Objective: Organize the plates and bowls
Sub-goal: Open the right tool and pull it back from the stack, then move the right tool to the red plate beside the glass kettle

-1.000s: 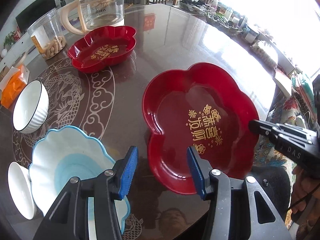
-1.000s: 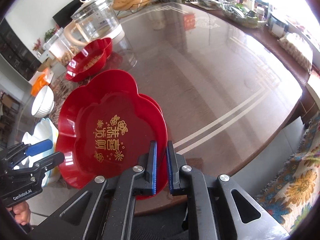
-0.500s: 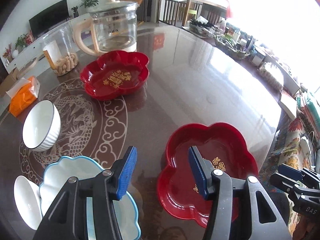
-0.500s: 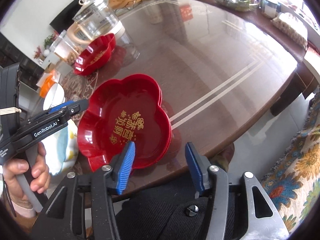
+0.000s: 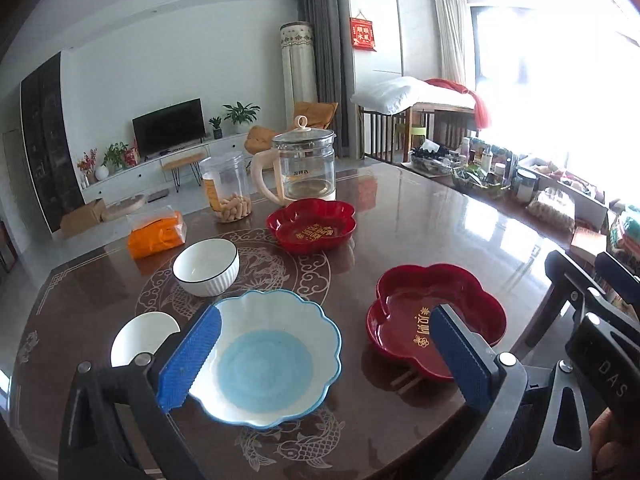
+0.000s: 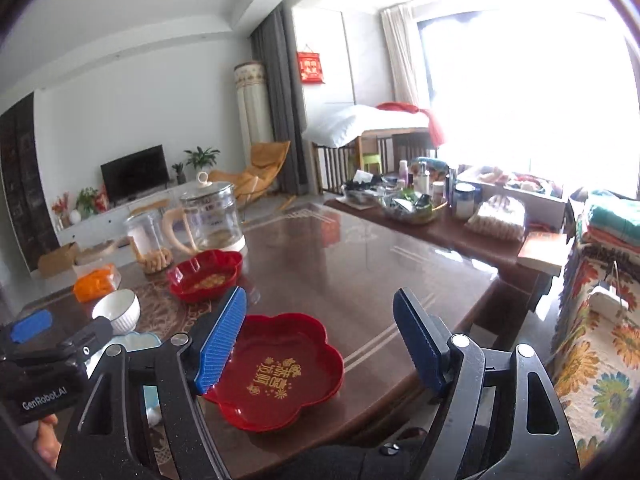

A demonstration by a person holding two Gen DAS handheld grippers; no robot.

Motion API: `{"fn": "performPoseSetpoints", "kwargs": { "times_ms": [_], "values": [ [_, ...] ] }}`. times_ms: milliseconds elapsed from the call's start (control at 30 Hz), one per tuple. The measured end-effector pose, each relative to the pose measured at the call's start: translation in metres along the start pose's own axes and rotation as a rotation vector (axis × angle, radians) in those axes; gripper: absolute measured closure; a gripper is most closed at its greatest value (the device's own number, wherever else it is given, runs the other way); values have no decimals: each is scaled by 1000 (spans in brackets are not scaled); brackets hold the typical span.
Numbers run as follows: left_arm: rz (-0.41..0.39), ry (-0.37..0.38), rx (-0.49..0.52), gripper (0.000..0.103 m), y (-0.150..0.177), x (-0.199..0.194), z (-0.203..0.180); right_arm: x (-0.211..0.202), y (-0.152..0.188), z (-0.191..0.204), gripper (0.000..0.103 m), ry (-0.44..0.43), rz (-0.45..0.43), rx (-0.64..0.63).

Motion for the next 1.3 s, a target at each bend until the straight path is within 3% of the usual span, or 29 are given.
{"fn": "performPoseSetpoints", "kwargs": {
  "times_ms": [133,333,533,1033,1133,1300],
  "values": [
    [23,-38,-13,0,7,2,12,4,16,23,24,-15,25,-80],
    [108,-54,-144,0,21,15,33,-2,30,10,24,46,31,-83],
    [132,-118,-125,0,28,21,42,5,41,6,24,66,76,-69],
    [178,-165,-129,0,35,26,57,1,46,37,24,62,101,-178],
    [182,-167,-128,0,35,26,59,0,45,42,24,32,97,-182],
    [189,-177,-126,0,36,28,63,-4,43,55,24,-89,75,-152]
  ]
}}
Point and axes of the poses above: each gripper's, at about its wrist camera, not at the fingertips, and x roughly the way its jaws point, z to its left, y to its underside, the point moved 9 cm from there along x, roughly the way its jaws point, and after that the axes turned 8 degrees about -x, right-handed, at the moved point
